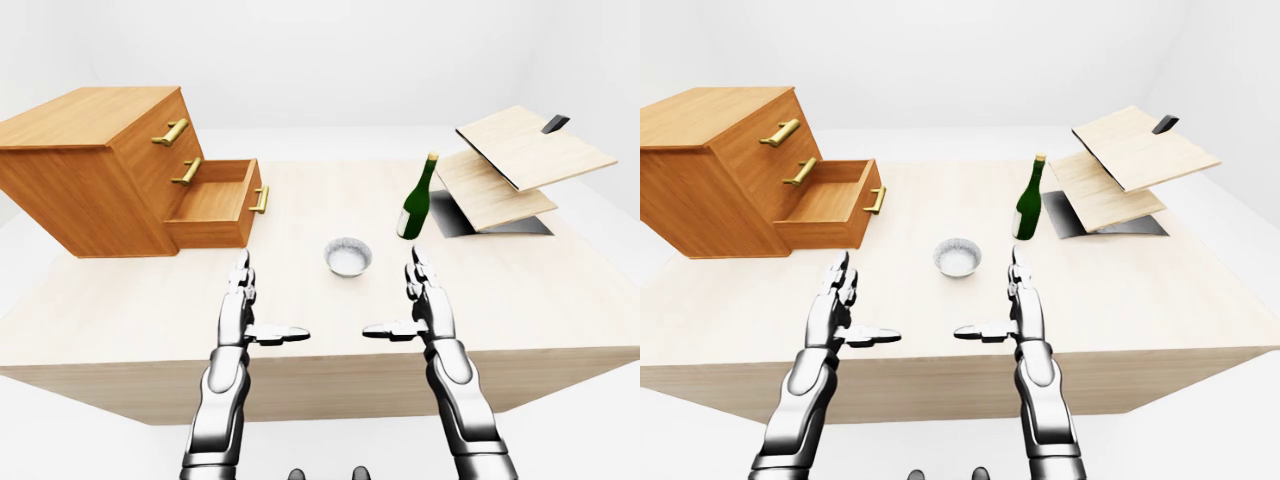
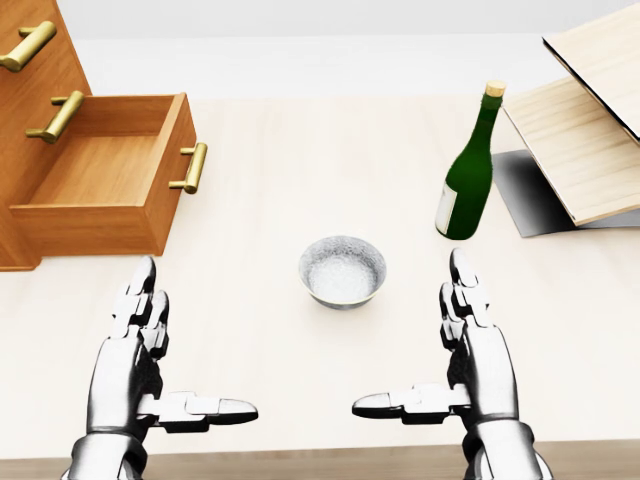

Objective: Put the bowl on top of the cabinet.

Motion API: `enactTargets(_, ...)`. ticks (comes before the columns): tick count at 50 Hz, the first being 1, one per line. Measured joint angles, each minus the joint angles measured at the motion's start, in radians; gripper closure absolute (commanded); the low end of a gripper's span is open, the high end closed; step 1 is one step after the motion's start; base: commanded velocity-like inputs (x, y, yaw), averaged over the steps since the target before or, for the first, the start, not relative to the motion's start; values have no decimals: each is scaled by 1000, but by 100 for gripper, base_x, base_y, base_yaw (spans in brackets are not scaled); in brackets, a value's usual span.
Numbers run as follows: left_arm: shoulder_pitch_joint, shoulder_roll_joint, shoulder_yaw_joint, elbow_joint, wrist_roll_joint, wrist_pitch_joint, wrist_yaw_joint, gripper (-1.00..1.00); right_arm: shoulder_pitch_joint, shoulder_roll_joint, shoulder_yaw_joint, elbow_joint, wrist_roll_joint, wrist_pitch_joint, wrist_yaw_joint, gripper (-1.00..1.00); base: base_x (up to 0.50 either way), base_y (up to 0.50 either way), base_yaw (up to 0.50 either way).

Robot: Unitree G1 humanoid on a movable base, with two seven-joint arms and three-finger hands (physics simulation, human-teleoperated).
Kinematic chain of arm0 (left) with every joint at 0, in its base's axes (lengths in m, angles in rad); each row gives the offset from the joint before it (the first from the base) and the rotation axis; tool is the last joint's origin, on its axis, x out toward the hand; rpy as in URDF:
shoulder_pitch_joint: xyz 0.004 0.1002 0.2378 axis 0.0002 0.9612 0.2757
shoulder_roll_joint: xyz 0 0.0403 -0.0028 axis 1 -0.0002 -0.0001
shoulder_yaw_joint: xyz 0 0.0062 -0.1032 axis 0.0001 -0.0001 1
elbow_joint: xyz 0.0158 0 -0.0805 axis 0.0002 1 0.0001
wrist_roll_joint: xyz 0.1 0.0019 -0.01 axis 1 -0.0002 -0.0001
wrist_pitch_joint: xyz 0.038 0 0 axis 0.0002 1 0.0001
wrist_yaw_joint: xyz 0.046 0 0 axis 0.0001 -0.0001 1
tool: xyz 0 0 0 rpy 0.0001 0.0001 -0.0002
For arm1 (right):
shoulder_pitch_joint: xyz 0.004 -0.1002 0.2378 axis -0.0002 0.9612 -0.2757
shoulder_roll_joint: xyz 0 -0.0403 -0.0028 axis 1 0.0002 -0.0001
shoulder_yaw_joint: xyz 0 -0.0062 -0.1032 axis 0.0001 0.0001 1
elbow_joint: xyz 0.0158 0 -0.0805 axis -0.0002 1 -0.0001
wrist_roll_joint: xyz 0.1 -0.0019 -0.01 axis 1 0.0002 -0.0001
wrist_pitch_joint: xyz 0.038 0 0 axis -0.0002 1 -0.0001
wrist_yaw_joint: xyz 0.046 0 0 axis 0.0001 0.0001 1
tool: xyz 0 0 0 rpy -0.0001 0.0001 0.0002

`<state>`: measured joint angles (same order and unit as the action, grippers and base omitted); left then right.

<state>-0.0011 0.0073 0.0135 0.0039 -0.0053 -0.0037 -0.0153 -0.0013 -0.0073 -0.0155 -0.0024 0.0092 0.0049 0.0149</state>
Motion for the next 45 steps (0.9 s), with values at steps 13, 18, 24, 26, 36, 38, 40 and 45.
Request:
enactTargets(13,0,8,14,2,-1,-4,-17,-100,-1,-9,-19,-6,13,7,17,-100,0,0,0)
enactTargets(18,1,10,17,0,-1,-3,-20,-100,-1,-10,-21,-8,16,8,19,-100,0,0,0)
enactTargets(24,2,10,17,-12,0,4,-22,-100,0,-11,-24,-17,16,13,20,-100,0,0,0)
enactTargets(26,5,11,17,-24,0,12,-23,-100,-1,-13,-26,-22,16,16,20,-100,0,0,0)
enactTargets(36,15,12,20,-122,-3,83,-31,-100,-5,-23,-45,-107,21,78,24,-100,0,0,0)
enactTargets(38,17,13,22,-148,-5,91,-33,-100,-4,-24,-49,-136,22,82,26,-100,0,0,0)
enactTargets(40,18,13,25,-175,-8,91,-34,-100,-4,-26,-52,-166,24,82,28,-100,0,0,0)
enactTargets(45,19,16,33,-249,-15,91,-38,-100,-4,-28,-60,-240,29,82,33,-100,0,0,0)
